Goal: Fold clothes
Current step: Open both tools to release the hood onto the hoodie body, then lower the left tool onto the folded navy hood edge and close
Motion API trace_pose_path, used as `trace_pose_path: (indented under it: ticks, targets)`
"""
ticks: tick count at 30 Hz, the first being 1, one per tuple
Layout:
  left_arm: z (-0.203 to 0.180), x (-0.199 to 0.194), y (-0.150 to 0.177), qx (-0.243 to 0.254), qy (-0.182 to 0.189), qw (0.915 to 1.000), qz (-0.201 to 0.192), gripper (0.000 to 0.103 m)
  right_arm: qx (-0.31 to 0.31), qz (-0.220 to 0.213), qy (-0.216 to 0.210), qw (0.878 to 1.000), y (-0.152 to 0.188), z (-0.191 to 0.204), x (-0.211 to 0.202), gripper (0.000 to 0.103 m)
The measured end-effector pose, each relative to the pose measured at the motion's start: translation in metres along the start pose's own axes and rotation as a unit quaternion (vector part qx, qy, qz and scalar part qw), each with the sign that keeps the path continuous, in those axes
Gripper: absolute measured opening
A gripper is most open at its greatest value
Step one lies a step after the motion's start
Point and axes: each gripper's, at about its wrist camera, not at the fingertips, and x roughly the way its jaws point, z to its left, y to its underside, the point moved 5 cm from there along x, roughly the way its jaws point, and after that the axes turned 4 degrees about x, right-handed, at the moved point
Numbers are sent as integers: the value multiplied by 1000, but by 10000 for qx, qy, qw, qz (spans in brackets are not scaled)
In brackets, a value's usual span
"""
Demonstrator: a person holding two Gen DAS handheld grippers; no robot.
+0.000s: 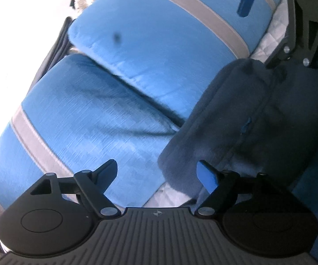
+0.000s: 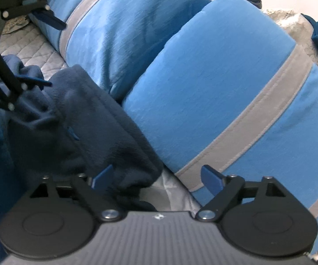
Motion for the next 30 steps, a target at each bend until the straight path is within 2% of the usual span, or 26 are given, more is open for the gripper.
trace_pose_path:
  ticks: [6, 11, 18, 24, 28, 30]
  targets:
    - [25, -4, 26, -341, 504, 9978, 250, 80, 141, 87, 32, 9999, 9, -23, -18, 99]
    - [48, -12, 56, -805, 792, 9925, 459, 80, 248, 104, 82, 9996, 21, -43, -36, 101]
    - [67, -5, 89, -1178, 960, 9848, 838, 80, 501, -248, 381, 9977, 34, -70, -65, 103]
    - [85, 15, 102, -1871, 1129, 9708, 990, 80, 697, -308, 446, 9961, 44, -84, -74, 103]
    - [87, 38, 109, -1957, 1127, 9668, 1193, 80, 807, -252, 477, 9953, 50, -89, -73, 103]
    - [81, 45, 114, -1988, 1281, 9635, 1251, 80, 885, -221, 482, 9947, 53, -91, -72, 103]
